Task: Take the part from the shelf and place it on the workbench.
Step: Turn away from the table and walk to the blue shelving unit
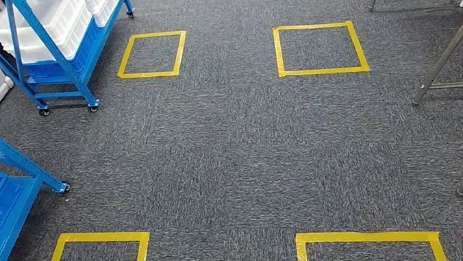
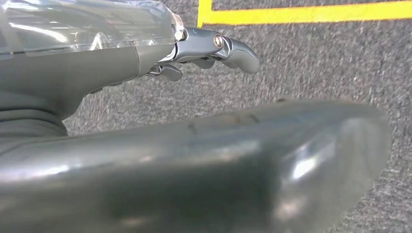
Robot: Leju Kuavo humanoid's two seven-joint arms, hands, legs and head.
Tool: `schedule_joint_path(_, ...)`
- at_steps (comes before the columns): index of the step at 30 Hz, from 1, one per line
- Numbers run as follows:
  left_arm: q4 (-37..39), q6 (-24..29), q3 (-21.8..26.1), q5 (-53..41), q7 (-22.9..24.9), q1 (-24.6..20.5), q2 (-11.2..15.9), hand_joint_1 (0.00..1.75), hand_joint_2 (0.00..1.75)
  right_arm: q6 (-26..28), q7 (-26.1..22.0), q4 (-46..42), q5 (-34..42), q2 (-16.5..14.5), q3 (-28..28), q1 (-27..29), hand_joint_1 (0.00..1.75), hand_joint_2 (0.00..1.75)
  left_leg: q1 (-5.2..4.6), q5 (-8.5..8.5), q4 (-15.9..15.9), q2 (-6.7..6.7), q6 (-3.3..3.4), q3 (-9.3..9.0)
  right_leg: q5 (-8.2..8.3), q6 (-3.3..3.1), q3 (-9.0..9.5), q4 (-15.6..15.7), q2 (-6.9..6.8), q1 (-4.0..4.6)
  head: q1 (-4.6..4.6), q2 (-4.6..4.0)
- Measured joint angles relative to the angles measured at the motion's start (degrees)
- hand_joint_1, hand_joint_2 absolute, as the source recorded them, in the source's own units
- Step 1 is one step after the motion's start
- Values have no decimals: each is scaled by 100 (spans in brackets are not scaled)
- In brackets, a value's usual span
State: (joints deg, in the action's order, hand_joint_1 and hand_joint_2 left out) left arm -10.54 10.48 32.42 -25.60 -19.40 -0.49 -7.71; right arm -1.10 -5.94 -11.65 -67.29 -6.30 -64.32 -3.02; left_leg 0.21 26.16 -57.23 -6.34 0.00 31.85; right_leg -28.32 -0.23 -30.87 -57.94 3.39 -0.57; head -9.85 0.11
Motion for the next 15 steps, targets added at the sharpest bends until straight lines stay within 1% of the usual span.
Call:
schedule_joint_path(1,0,-11,-1,-3,-1,8,10,0,0,0,13,0,7,-5,0,-16,0,0,9,9,-15,1,-31,14,17,-30,18,35,-59,-2,0,0)
schedule_joint_path(2,0,-20,-1,-5,-1,13,18,0,0,-1,22,0,16,-10,0,-23,0,0,6,64,-93,77,-56,51,34,-67,41,77,-124,-9,-1,0)
schedule_joint_path(3,0,-31,-1,-7,-2,9,27,0,0,-1,28,0,26,-15,0,-22,0,0,2,183,-286,196,-75,142,49,-101,63,118,-199,-18,-1,1)
schedule_joint_path(4,0,-43,-1,-8,-3,1,36,0,0,-2,34,0,36,-20,0,-15,0,0,7,354,-589,343,-88,281,54,-126,78,141,-278,-17,-1,0)
schedule_joint_path(5,0,-57,-1,-9,-4,-8,39,0,0,-2,38,0,45,-19,0,-6,0,0,15,549,-981,459,-108,473,49,-143,83,147,-353,-8,-2,0)
schedule_joint_path(6,0,-73,-2,-10,-4,-14,41,0,0,-2,42,0,55,-17,-1,-1,0,0,34,700,-1357,512,-132,657,42,-150,84,146,-433,1,-1,0)
schedule_joint_path(7,0,-85,-2,-10,-5,-12,43,0,0,-2,45,0,62,-16,-1,-2,0,0,57,758,-1593,541,-156,771,34,-149,86,144,-506,7,-1,0)
schedule_joint_path(8,0,-93,-3,-11,-5,-6,44,0,0,-2,48,0,67,-16,-2,-5,0,0,81,708,-1623,564,-180,782,25,-141,92,141,-575,9,-1,0)
schedule_joint_path(9,0,-98,-2,-11,-5,1,45,0,0,-2,49,0,71,-16,-2,-10,0,0,105,555,-1410,595,-201,670,12,-125,103,135,-634,7,-1,0)
schedule_joint_path(10,0,-101,-2,-13,-7,4,46,0,0,-2,50,0,72,-16,-2,-15,0,0,128,347,-1016,671,-221,463,-9,-98,118,122,-690,2,-1,0)
schedule_joint_path(11,0,-105,-3,-16,-9,-1,47,0,0,-1,51,-1,73,-15,-3,-17,0,0,127,197,-615,779,-232,250,-35,-63,129,105,-741,8,-2,0)
schedule_joint_path(12,0,-112,-3,-19,-15,-9,46,0,0,1,53,-1,77,-12,-3,-18,0,0,124,92,-302,851,-212,88,-61,-26,139,83,-783,15,-1,0)
schedule_joint_path(13,0,-122,-4,-22,-22,-13,46,0,0,3,55,-2,80,-9,-4,-23,0,0,111,52,-123,901,-180,1,-79,9,148,66,-819,25,1,0)
schedule_joint_path(14,0,-133,-5,-25,-27,-13,45,0,0,7,56,-2,83,-7,-4,-31,0,0,87,68,-82,895,-134,-9,-86,40,152,60,-850,32,2,1)
schedule_joint_path(15,0,-142,-5,-27,-33,-7,49,0,0,10,56,-2,85,-7,-4,-44,0,0,78,55,-76,841,-78,7,-85,69,162,61,-881,26,3,1)
